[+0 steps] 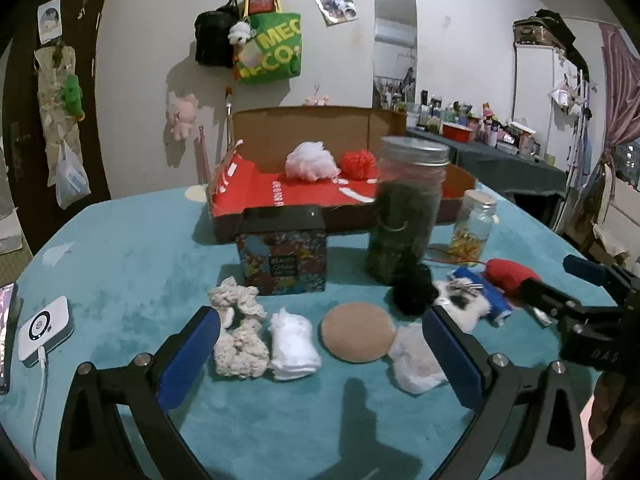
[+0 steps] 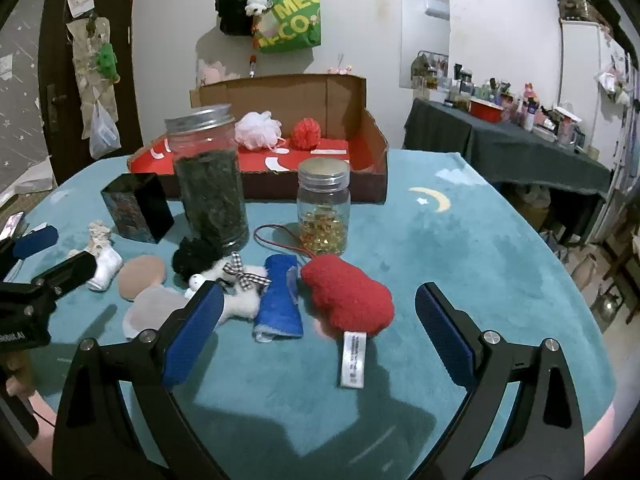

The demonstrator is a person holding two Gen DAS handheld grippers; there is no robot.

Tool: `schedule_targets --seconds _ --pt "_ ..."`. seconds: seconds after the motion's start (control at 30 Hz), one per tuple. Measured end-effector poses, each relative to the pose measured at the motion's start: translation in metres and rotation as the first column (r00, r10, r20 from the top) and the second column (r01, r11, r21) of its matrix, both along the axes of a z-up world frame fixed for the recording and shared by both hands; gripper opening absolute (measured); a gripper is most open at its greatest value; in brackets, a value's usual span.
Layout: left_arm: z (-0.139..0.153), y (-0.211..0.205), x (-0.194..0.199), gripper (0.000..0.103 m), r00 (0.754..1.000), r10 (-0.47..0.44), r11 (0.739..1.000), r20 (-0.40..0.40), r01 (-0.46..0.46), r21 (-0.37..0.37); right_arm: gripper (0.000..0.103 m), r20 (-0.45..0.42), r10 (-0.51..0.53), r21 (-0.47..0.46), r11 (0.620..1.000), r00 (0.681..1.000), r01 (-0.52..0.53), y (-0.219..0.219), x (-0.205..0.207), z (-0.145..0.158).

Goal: Organize soft objects
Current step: 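Withdraw both tools from the box back toward the table items, then grasp the crocheted scrunchie with the left tool while the right tool grasps the red heart sponge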

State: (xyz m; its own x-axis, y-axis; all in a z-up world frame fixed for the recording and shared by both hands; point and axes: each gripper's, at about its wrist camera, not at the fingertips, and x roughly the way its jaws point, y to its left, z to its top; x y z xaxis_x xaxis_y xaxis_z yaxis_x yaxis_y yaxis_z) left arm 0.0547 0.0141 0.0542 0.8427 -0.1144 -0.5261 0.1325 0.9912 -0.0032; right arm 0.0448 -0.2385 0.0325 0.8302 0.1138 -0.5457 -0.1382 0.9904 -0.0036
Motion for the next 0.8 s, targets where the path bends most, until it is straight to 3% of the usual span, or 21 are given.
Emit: schedule_targets --seconds 0.23,0.43,0.67,0.73,0.8 --pt "0.000 0.026 0.021 0.103 0.997 0.032 0.999 -0.073 -0.031 0.013 0.098 -0.076 0.024 0.001 1.000 0.997 -0.024 -0.012 0.024 -0.007" --pt "-0.007 0.052 0.035 0.103 0.987 0.057 0.998 -0.153 -0.051 0.043 0.098 -0.181 0.086 0.107 0.992 0.980 -0.067 -0.030 0.046 -0.011" --pt "-0.019 0.068 0.046 0.100 0.977 0.043 0.998 -0.208 -0.031 0.061 0.098 -0.265 0.113 0.131 0.988 0.958 -0.081 -0.038 0.064 -0.021" --pt "-0.023 0.069 0.049 0.091 0.974 0.056 0.996 -0.219 -0.040 0.077 0.090 -0.276 0.134 0.144 0.985 0.952 -0.097 -0.036 0.066 -0.022" --pt "-0.027 0.070 0.052 0.086 0.970 0.038 0.997 -0.240 -0.022 0.069 0.059 -0.287 0.141 0.137 0.985 0.947 -0.105 -0.033 0.067 -0.025"
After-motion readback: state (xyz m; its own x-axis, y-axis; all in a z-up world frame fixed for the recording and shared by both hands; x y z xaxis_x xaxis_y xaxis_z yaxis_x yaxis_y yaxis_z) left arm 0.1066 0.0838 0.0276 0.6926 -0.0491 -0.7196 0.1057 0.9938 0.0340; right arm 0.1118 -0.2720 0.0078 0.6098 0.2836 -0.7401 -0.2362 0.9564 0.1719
